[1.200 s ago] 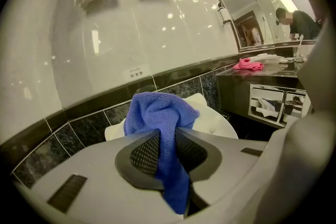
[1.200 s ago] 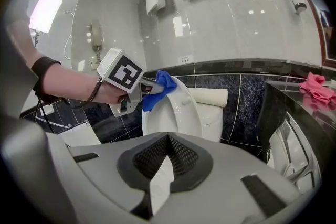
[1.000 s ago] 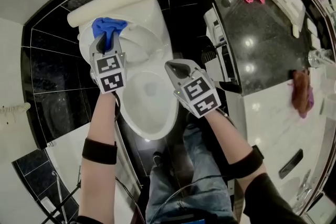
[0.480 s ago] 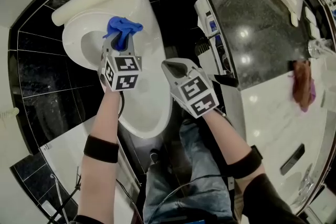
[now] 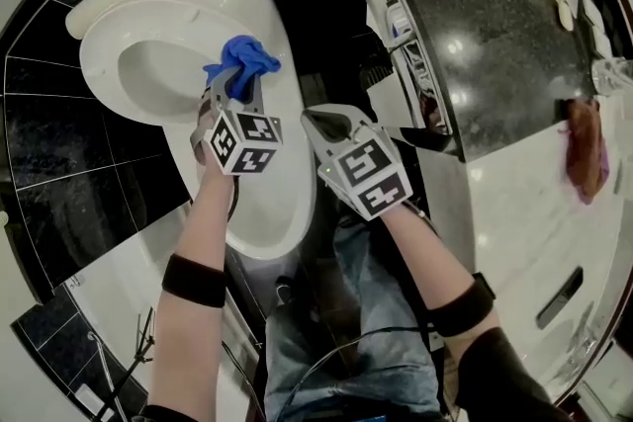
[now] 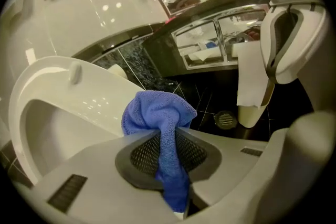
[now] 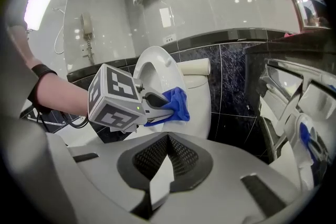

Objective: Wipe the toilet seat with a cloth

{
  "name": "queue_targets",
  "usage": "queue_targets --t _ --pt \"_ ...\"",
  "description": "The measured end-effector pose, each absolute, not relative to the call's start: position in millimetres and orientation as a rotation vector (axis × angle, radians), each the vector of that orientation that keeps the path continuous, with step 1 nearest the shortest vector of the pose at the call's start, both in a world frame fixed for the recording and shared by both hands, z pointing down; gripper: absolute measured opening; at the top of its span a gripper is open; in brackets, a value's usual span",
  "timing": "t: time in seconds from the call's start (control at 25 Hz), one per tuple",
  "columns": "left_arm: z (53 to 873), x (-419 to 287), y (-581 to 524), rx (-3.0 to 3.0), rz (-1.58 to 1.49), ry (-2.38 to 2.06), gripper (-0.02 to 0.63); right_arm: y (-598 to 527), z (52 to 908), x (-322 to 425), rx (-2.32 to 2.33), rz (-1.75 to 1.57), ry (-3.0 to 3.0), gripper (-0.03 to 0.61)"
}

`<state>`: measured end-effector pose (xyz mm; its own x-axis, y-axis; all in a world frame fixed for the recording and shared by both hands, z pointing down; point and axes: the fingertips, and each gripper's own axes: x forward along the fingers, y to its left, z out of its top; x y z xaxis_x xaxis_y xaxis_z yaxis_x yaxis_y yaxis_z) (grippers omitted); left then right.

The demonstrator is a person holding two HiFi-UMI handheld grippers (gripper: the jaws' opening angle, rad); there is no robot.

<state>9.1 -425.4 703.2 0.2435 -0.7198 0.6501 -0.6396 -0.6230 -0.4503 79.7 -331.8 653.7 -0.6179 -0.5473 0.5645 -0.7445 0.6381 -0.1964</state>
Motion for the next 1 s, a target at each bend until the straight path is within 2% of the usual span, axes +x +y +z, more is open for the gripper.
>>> queue_targets --t 0.64,1.0 --pt "831 -18 -378 -2.486 -1.543 1.296 0.067 -307 726 59 0.98 0.583 -2.373 0.017" --pt "860 -42 -369 -2.456 -1.643 1.308 0.067 -298 734 48 0.981 0.568 -2.376 0.016"
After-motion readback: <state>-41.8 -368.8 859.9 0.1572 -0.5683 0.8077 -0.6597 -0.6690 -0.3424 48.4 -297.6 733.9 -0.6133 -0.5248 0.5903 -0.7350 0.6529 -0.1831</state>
